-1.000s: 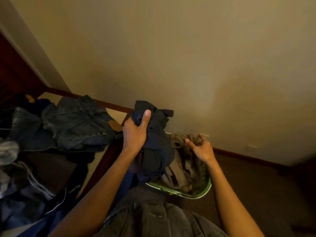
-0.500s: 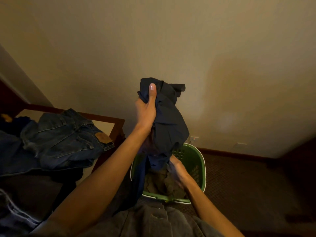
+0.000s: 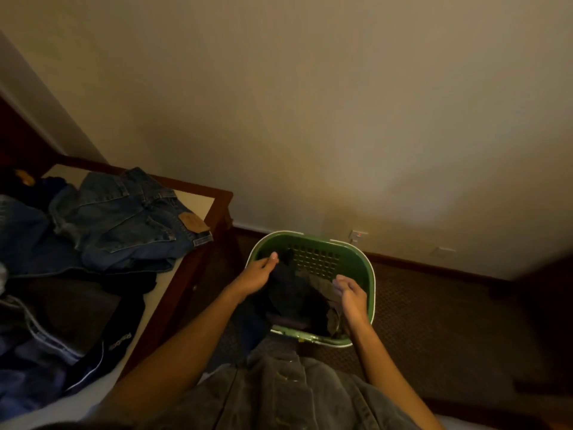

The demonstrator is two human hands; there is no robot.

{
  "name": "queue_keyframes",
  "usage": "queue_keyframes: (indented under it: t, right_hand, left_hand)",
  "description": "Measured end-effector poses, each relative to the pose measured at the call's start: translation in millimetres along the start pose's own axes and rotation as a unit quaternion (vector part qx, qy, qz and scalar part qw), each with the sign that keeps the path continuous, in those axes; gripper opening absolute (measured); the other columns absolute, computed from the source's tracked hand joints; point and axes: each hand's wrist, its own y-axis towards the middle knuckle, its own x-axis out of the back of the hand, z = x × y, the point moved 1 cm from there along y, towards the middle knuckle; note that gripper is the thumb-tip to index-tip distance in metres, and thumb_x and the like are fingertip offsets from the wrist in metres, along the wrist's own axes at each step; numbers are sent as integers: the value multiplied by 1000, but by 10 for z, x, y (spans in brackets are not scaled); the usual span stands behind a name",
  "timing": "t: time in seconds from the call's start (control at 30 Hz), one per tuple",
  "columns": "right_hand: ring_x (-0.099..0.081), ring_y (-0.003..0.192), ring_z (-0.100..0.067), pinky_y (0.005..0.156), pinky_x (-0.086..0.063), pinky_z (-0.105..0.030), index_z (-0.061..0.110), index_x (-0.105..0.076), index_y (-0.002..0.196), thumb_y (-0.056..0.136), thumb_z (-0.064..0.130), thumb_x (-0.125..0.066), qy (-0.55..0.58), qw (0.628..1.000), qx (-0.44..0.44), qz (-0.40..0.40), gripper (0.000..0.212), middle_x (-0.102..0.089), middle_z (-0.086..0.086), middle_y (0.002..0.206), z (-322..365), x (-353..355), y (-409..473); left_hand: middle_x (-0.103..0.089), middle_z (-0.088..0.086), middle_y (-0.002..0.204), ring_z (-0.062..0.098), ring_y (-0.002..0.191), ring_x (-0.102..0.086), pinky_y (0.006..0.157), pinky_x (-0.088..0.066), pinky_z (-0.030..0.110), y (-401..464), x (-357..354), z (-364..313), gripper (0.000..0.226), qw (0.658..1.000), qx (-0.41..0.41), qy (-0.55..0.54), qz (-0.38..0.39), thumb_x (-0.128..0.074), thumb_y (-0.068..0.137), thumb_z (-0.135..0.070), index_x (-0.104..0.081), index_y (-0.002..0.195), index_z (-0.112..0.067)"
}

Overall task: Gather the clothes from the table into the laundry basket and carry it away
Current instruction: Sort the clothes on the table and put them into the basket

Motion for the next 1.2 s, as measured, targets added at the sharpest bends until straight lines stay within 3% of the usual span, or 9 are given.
queue_keyframes:
  t: [0.17, 0.33, 0.47, 0.57, 0.67, 0.77, 0.9, 1.03, 1.2]
  right_hand:
    - [-60, 97, -24, 75, -52, -39, 21, -63, 99, 100, 13, -52, -86, 994, -37, 51, 13, -65, -9, 102, -241, -145, -2]
    - [-54, 70, -20, 59, -41, -29, 15, -60, 94, 97, 5, -51, -181, 978, -45, 97, 13, -59, -12, 89, -508, -510, 36]
    - [-63, 92, -26, 78, -49, -35, 25, -62, 91, 92, 15, -61, -265, 948, -61, 166, 10, -65, -6, 94, -832, -792, 150]
    - [-64, 103, -28, 87, -48, -33, 18, -63, 107, 94, 16, -62, -343, 913, -64, 211, 13, -64, -3, 93, -940, -999, 188]
    - [-61, 111, -31, 95, -50, -40, 17, -53, 127, 97, 15, -58, -404, 874, -59, 263, 31, -59, -5, 106, -1008, -1245, 212]
    - [-60, 107, -34, 84, -50, -41, 15, -38, 138, 97, 14, -57, -444, 849, -50, 283, 45, -54, -9, 116, -1080, -1475, 288]
    - [-52, 125, -39, 95, -49, -44, 16, -29, 148, 95, 27, -62, -494, 816, -39, 297, 63, -47, -14, 143, -1385, -1735, 545]
    - [-42, 133, -36, 109, -30, -50, 21, -39, 148, 100, 42, -49, -652, 700, 21, 292, 53, -48, -11, 145, -1800, -1744, 635]
    - [-57, 117, -36, 92, -46, -41, 12, -69, 119, 99, 27, -59, -509, 830, 17, 226, 27, -65, -16, 123, -1646, -1734, 600]
  left_hand:
    - [-52, 14, 148, 27, 138, -45, 107, -31, 27, -198, -43, 562, 57, 997, 66, -17, -23, -23, 110, -43, -69, 126, -13]
    - [-58, 9, 141, 24, 132, -50, 107, -38, 34, -417, 99, 867, 54, 994, 87, -16, -57, -27, 107, -50, -69, 123, -22]
    - [-64, 0, 131, 21, 125, -58, 99, -46, 34, -575, 653, 950, 38, 982, 37, 60, -173, -43, 104, -49, -65, 125, -26]
    - [-46, 5, 151, 31, 140, -42, 110, -39, 51, -674, 1256, 1108, 32, 924, 35, 247, -289, -52, 101, -42, -55, 133, -34]
    - [-4, 11, 169, 40, 154, -6, 120, -13, 61, -791, 1668, 1491, 70, 892, 176, 347, -231, -51, 101, -45, -17, 160, -28]
    - [16, 9, 168, 34, 155, 8, 121, -3, 65, -811, 1732, 1954, 82, 893, 206, 373, -144, -50, 102, -41, 6, 161, -27]
    - [19, 5, 168, 30, 156, 9, 120, -3, 64, -763, 1817, 2177, 89, 916, 185, 325, -147, -59, 99, -37, 7, 160, -34]
    - [19, 3, 168, 27, 156, 11, 120, -3, 62, -751, 1872, 2219, 90, 920, 177, 318, -148, -59, 98, -41, 7, 160, -34]
    - [19, 4, 168, 29, 155, 10, 120, -7, 63, -727, 1929, 2203, 96, 926, 170, 309, -136, -64, 96, -41, 7, 160, -30]
